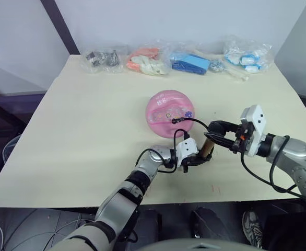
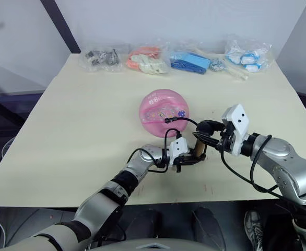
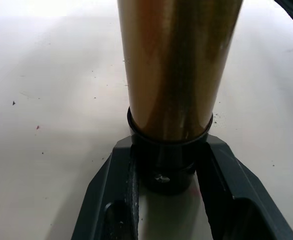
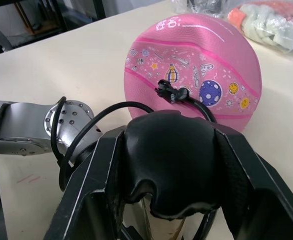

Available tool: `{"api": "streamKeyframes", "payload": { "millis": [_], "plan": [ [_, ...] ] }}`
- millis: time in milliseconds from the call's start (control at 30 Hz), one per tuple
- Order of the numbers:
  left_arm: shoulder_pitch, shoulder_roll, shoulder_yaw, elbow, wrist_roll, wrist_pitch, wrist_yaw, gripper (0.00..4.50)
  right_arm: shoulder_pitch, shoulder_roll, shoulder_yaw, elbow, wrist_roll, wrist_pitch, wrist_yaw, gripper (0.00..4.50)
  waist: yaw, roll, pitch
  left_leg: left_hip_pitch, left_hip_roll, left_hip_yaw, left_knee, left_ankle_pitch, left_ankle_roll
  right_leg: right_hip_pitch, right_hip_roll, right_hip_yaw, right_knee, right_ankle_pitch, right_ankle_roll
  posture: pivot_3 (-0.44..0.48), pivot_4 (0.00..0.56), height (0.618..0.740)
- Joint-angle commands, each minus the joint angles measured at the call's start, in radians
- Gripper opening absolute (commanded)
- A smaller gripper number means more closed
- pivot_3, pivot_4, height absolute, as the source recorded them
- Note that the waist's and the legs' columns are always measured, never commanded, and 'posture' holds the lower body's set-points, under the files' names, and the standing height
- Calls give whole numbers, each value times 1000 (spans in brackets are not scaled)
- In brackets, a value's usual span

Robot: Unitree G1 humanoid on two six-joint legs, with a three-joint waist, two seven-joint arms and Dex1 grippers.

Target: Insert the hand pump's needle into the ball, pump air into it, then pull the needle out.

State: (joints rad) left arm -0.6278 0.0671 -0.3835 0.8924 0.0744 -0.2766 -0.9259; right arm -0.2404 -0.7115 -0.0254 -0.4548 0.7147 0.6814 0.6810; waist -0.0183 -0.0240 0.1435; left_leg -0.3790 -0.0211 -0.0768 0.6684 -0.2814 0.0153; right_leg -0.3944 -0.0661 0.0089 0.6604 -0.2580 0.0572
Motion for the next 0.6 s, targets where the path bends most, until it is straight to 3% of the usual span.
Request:
{"api": "streamKeyframes", "payload": {
  "millis": [33,367,600],
  "plan": [
    [29,31,2,71,34,23,10,1129,-86,-42,-112,-48,112,63,22,1960,1,1,1,0,0,0,0,0,0,0,0,0,0,0,0,0,150,740],
    [31,26,7,86,33,2,13,1129,-358,-208,-281,13,369,267,3,1960,1,3,4,-1,0,0,0,0,0,-1,-1,0,0,0,0,0,150,740],
    [31,18,25,92,25,3,10,1129,-467,-281,-301,79,403,301,9,1960,2,5,5,-2,0,0,0,0,0,-2,-2,0,0,0,0,0,150,740]
  ]
}}
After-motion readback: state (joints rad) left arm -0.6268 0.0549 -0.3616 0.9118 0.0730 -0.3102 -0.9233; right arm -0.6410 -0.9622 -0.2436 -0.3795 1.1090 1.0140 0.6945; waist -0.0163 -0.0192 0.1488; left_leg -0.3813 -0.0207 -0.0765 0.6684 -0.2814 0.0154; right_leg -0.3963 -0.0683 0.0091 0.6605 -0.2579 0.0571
